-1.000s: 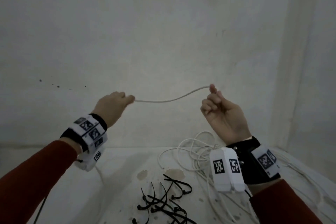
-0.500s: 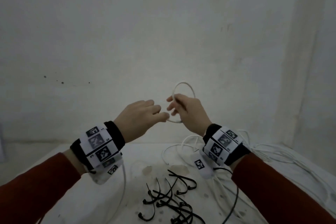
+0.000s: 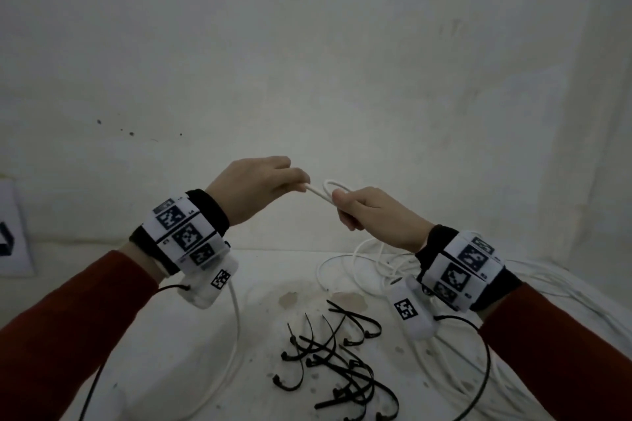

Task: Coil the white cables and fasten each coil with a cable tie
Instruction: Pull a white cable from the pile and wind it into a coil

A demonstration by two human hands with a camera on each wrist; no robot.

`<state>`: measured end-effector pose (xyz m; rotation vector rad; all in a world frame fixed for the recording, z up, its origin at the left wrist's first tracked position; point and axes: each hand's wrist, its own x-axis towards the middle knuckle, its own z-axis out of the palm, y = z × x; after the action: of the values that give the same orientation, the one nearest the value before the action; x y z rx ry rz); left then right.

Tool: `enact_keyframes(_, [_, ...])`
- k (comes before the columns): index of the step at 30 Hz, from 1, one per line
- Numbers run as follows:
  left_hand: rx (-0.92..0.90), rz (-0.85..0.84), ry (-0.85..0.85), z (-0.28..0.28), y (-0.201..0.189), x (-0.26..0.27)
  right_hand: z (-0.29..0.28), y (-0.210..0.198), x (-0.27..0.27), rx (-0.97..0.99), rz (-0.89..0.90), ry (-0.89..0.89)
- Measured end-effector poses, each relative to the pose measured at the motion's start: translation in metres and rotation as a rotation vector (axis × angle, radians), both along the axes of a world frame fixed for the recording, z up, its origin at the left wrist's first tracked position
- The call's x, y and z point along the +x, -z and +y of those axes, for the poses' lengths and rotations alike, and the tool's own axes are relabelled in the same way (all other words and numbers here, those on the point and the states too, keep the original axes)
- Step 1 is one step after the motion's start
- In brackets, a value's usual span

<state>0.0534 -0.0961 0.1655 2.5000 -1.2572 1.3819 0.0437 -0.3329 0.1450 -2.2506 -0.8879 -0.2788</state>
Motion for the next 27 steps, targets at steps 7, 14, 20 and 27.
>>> enact_keyframes(7, [-0.222,0.138,0.096,0.018,-0.001,0.017,-0.019,0.002,-0.003,0.63,0.589,-0.456])
enact_keyframes(14, [-0.31,0.211,-0.085,0.027,0.033,0.03,-0.039,-0.009,-0.009,1.009,0.816,-0.937])
enact_keyframes(20, [-0.111,0.142,-0.117,0.003,0.063,0.028,-0.028,-0.019,-0.015,1.312,0.647,-0.921])
enact_keyframes(27, [0.005,-0.1,-0.146,-0.023,0.064,0.006,-0.005,-0.032,-0.001,1.511,0.358,-0.666])
